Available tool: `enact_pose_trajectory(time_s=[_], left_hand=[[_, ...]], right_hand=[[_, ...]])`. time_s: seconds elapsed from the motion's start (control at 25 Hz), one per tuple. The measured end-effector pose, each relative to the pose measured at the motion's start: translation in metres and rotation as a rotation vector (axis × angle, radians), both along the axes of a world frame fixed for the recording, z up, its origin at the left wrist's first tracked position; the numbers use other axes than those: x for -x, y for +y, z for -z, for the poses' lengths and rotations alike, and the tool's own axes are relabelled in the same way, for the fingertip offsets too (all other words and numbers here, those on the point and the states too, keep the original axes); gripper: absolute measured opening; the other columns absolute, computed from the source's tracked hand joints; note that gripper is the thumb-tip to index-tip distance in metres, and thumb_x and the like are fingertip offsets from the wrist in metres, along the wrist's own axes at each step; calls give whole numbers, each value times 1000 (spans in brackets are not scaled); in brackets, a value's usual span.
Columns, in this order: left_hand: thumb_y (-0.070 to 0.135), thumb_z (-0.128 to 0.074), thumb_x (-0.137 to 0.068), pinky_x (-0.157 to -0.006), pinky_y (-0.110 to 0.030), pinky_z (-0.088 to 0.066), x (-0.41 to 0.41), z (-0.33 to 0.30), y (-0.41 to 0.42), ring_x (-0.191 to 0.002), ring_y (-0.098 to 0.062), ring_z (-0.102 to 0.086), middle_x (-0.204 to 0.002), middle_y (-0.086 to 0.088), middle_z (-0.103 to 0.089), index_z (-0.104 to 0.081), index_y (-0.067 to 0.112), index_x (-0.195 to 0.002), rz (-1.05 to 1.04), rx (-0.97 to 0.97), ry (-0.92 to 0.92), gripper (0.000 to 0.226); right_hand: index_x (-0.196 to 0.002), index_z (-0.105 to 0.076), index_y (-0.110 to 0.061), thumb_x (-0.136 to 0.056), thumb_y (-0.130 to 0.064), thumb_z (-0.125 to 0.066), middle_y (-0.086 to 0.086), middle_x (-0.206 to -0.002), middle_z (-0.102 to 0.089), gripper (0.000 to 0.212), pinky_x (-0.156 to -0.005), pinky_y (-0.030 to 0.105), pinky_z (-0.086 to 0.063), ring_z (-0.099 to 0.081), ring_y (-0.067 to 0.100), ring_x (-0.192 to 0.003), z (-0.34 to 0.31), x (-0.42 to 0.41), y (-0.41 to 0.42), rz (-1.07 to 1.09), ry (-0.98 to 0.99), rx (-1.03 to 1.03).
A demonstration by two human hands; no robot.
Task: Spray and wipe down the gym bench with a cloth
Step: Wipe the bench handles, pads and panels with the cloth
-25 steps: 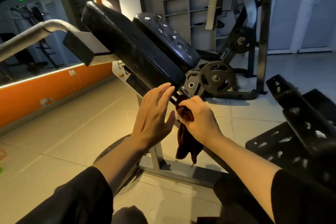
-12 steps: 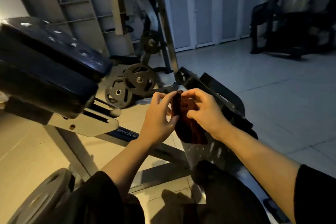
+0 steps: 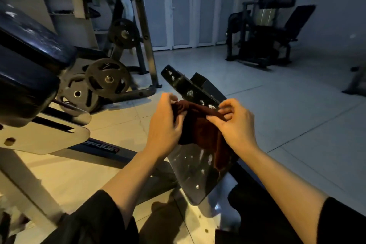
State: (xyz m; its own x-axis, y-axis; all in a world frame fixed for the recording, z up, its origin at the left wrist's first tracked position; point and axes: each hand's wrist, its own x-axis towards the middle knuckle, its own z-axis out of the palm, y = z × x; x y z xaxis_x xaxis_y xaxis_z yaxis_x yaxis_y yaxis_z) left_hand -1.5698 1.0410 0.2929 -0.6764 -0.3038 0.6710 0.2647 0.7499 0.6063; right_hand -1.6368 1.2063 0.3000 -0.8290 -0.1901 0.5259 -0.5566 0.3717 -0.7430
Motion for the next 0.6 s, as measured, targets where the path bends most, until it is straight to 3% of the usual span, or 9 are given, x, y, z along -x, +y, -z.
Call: enact_pose_trajectory(time_s=[0.08,0.2,0.32,0.44,0.52,0.6], left_hand=[[17,-65,-89,-79,-15,-47,12,-1,2,-90,-1,-55,-102,6,-55,-42,25,-121,37,-1,56,40],[16,-65,-89,-82,-9,-41,40,4,13,-96,6,-47,-111,0,-52,-51,17,-121,54,49,116,34],[21,-61,-91,-93,-15,-39,64,19,19,-109,1,-44,-121,-2,-48,-55,17,-127,90,98,102,37],[36,-54,-91,-105,-19,-29,73,39,19,-124,-10,-34,-132,1,-37,-54,23,-132,37,101,113,43],[45,-51,-91,-104,-19,-28,74,50,20,-120,-11,-31,-125,4,-31,-50,28,-137,5,87,123,49],[46,-47,-94,-99,-25,-37,76,52,19,-113,-11,-36,-120,2,-33,-42,29,-142,23,129,152,51]], right_hand=[[-82,-54,-18,-74,-19,-81,-8,-73,-58,28,-59,13,-46,-58,4,-61,0,10,-5,71,26,102],[-80,-60,-18,-78,-16,-78,-6,-83,-58,18,-64,14,-50,-60,6,-73,4,22,-13,41,125,146],[-101,-69,-12,-88,-10,-66,-3,-103,-63,13,-78,17,-53,-57,3,-92,13,29,-16,-57,294,-56],[-106,-71,-14,-90,-20,-56,0,-112,-66,23,-82,19,-34,-45,9,-103,23,38,-10,73,585,-305],[-118,-66,-21,-90,-34,-51,-3,-124,-58,35,-85,17,-27,-41,6,-108,33,42,-3,83,551,-295],[-129,-54,-26,-87,-43,-50,-14,-126,-49,46,-92,12,-27,-38,-7,-111,44,42,3,28,416,-176]])
